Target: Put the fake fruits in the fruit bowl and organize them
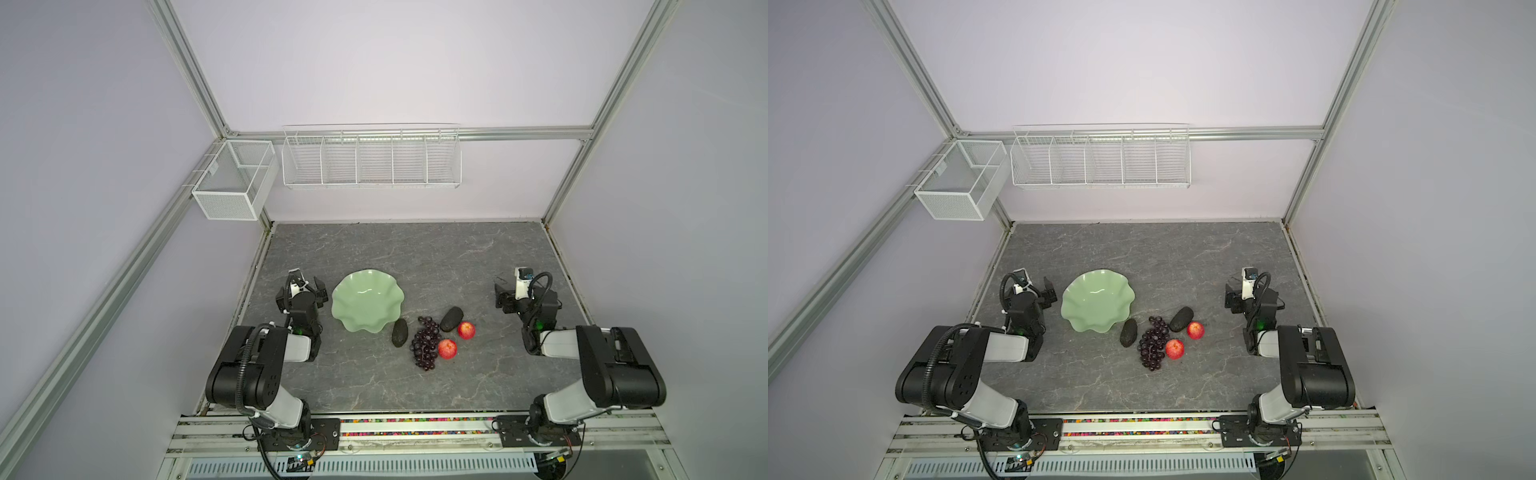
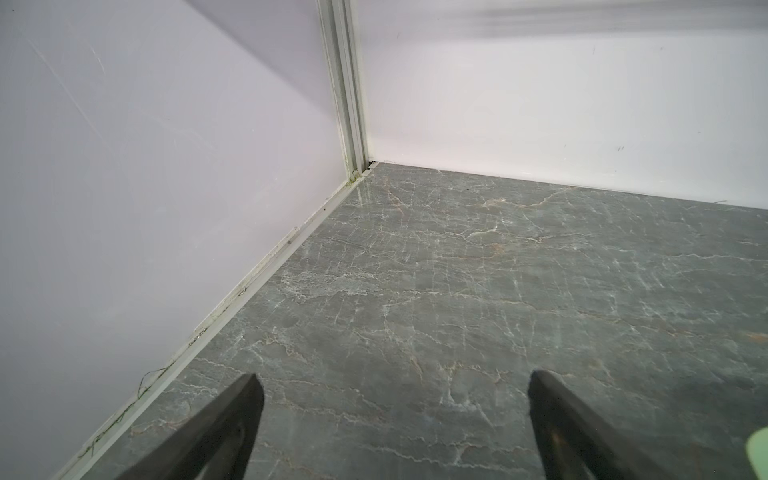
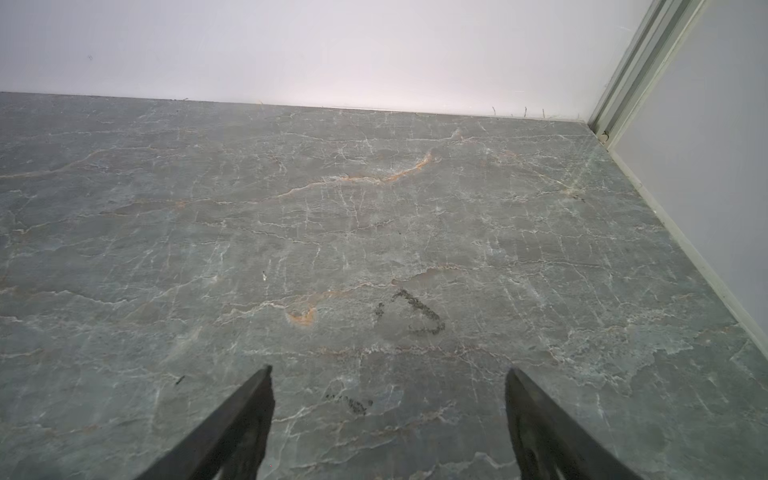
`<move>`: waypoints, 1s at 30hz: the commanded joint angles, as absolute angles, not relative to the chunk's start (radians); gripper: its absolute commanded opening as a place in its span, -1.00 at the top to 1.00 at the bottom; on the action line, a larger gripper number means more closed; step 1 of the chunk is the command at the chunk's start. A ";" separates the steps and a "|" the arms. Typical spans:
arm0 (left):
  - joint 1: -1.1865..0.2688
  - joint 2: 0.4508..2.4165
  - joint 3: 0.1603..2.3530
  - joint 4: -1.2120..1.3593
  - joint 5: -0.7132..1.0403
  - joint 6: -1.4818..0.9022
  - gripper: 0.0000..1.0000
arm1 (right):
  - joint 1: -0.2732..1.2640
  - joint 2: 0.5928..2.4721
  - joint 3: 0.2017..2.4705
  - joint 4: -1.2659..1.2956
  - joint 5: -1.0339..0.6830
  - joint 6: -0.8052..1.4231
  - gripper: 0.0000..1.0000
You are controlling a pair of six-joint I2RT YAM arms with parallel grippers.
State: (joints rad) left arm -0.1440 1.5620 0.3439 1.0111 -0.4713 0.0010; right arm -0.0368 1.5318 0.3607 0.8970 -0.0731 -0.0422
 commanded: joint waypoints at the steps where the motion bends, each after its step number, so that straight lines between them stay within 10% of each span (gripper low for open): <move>1: -0.140 1.571 0.360 1.007 -0.478 -0.003 -0.98 | -0.032 1.531 0.370 0.895 -0.082 -0.058 -0.76; 30: -0.140 1.569 0.361 1.008 -0.485 -0.008 -0.98 | -0.027 1.504 0.347 0.920 -0.046 -0.050 -0.76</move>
State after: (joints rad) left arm -0.1440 1.5620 0.3439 1.0107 -0.4717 0.0006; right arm -0.0345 1.5307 0.3607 0.8974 -0.0681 -0.0418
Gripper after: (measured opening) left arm 0.991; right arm 0.878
